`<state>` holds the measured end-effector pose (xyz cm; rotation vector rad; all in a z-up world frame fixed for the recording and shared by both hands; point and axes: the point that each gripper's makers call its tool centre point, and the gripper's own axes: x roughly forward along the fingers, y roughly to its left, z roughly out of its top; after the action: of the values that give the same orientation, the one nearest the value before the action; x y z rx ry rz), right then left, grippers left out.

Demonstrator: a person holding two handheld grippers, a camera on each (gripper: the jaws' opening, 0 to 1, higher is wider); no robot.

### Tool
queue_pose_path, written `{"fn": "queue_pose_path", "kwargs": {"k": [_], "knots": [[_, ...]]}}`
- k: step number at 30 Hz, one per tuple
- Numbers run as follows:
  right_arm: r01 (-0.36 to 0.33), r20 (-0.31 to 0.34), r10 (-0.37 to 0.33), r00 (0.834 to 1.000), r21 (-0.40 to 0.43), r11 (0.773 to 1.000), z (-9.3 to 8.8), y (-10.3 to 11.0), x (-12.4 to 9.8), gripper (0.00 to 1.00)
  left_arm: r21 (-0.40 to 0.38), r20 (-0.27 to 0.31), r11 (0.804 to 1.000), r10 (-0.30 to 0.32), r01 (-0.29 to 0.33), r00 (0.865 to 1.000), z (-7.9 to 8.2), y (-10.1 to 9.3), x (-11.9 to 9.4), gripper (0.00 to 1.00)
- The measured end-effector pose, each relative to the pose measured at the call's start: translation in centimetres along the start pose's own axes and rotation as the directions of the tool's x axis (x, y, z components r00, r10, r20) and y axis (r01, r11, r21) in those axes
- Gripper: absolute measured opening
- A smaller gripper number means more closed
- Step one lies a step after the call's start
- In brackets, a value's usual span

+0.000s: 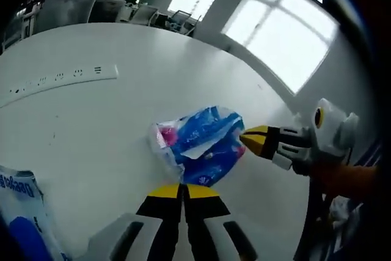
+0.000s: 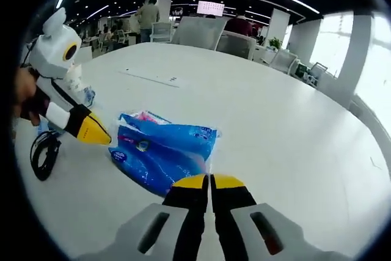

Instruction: Arrange the tabletop items into an orderly group along one side of the table until the central work area is clear of visible clutter.

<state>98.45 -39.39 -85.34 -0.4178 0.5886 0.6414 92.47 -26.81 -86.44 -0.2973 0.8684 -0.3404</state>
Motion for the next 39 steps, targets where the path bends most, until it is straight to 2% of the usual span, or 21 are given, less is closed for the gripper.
{"fn": "queue_pose_path", "kwargs": {"k": [3, 6, 10, 13, 15, 18, 26, 29, 33, 39], "knots": [[-0.01, -0.005, 0.01, 1.0, 0.004, 1.0, -0.2, 0.2, -0.1, 0.05, 0.002, 0.001, 1.0, -0.004, 0.004, 1.0, 0.0, 0.0, 0.0, 0.02], [-0.031, -0.007, 0.031, 0.999, -0.013, 0.999, -0.4, 0.5, -0.2, 0.12, 0.014, 0.013, 1.0, 0.025, -0.026, 1.0, 0.2, 0.5, -0.1, 0.1], [-0.039, 0.007, 0.039, 0.999, -0.006, 0.999, 0.0, 0.6, -0.5, 0.14, 0.024, 0.016, 0.999, 0.037, -0.037, 0.999, 0.0, 0.4, -0.5, 0.17], [-0.046, 0.024, 0.046, 0.999, 0.003, 0.999, 0.4, 0.7, -0.8, 0.17, 0.038, 0.018, 0.999, 0.033, -0.034, 0.999, -0.1, 0.3, -1.1, 0.22], [-0.07, 0.053, 0.069, 0.996, 0.019, 0.997, 1.2, 1.2, -1.2, 0.22, 0.051, 0.016, 0.998, 0.031, -0.031, 0.999, -0.4, -0.3, -2.0, 0.23], [-0.078, 0.074, 0.077, 0.994, 0.011, 0.997, 1.9, 1.7, -1.8, 0.27, 0.062, 0.038, 0.997, 0.048, -0.051, 0.998, -0.3, -0.1, -2.4, 0.34], [-0.132, 0.137, 0.133, 0.982, -0.014, 0.991, 3.6, 3.8, -3.1, 0.33, 0.07, 0.129, 0.99, 0.116, -0.126, 0.985, 0.7, 1.3, -6.0, 0.46], [-0.184, 0.183, 0.182, 0.966, -0.008, 0.983, 5.0, 5.2, -3.9, 0.39, 0.063, 0.156, 0.985, 0.152, -0.163, 0.976, 0.5, 1.9, -8.3, 0.47], [-0.215, 0.208, 0.221, 0.953, -0.054, 0.975, 6.1, 6.4, -4.9, 0.42, 0.043, 0.18, 0.979, 0.187, -0.198, 0.966, -0.5, 2.7, -10.2, 0.52], [-0.276, 0.249, 0.279, 0.927, -0.051, 0.96, 7.6, 8.3, -6.5, 0.52, 0.007, 0.207, 0.972, 0.229, -0.235, 0.951, -1.6, 2.9, -13.7, 0.57]]}}
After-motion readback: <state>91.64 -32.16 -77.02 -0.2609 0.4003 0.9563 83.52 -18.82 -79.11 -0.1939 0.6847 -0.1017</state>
